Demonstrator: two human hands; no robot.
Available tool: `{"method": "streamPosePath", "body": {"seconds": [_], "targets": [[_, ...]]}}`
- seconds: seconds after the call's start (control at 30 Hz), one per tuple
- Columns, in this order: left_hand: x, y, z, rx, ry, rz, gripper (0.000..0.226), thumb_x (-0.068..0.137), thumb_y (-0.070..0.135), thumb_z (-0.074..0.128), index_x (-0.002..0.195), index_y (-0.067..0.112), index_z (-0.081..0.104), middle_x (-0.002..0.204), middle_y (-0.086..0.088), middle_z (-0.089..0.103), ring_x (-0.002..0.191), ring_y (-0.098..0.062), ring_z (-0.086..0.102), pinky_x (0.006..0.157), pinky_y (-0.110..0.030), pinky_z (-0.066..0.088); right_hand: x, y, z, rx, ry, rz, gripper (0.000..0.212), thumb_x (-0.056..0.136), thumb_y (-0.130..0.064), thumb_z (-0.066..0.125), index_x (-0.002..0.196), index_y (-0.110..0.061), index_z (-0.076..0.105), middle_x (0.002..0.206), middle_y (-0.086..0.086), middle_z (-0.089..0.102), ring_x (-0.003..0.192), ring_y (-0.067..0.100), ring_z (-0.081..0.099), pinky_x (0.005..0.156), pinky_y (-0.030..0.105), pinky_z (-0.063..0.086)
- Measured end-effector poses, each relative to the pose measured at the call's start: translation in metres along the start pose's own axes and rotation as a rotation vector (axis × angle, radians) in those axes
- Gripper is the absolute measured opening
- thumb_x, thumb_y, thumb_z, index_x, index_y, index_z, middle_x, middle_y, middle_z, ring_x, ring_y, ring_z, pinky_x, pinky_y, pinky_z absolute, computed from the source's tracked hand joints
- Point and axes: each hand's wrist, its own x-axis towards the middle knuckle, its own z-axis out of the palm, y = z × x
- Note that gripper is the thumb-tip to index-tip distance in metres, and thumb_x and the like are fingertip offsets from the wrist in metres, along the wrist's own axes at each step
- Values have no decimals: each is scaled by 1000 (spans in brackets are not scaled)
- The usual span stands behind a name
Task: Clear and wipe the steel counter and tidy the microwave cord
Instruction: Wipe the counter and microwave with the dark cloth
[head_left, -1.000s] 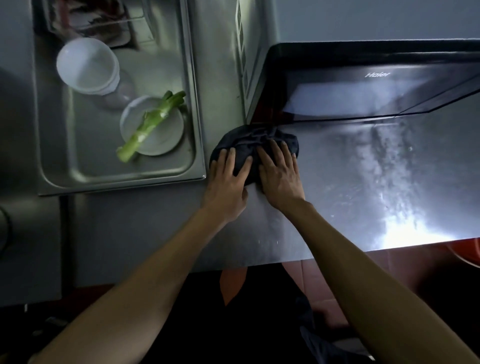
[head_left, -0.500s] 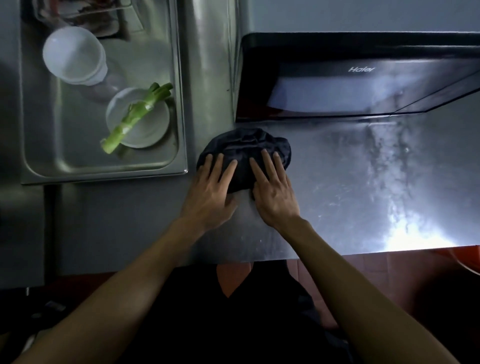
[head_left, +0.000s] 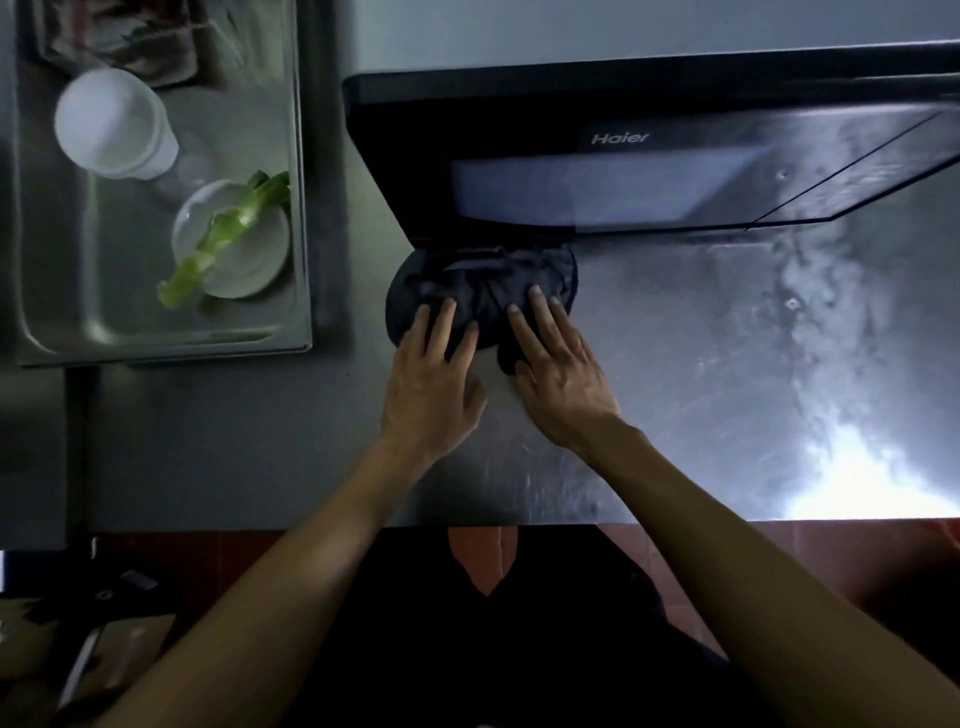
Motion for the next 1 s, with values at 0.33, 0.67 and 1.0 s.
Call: {"method": "streamPosePath", "body": {"seconds": [0.33,0.67,1.0], "targets": [[45,8,-10,94,-46,-32,77,74,59,51,143,25,50,160,-7,28,143,-42,26,107,-63,33,41,8,-15,-25,76,-41,60,98,-24,43,153,-4,29,164,19,7,152,35,0,124,48,9],[61,15,-5,56,4,115,72,76,52,56,140,18,55,158,-12,33,140,-46,32,107,-56,39,32,37,-20,-30,63,-49,59,101,-33,32,153,-6,29,164,14,15,153,31,8,122,48,17],[90,108,5,148,-143,112,76,82,53,55,151,27,34,164,-4,8,146,-41,14,113,-60,27,-4,109,-62,-54,83,74,72,94,-44,12,155,-10,28,165,10,15,153,26,11,123,44,14]]}}
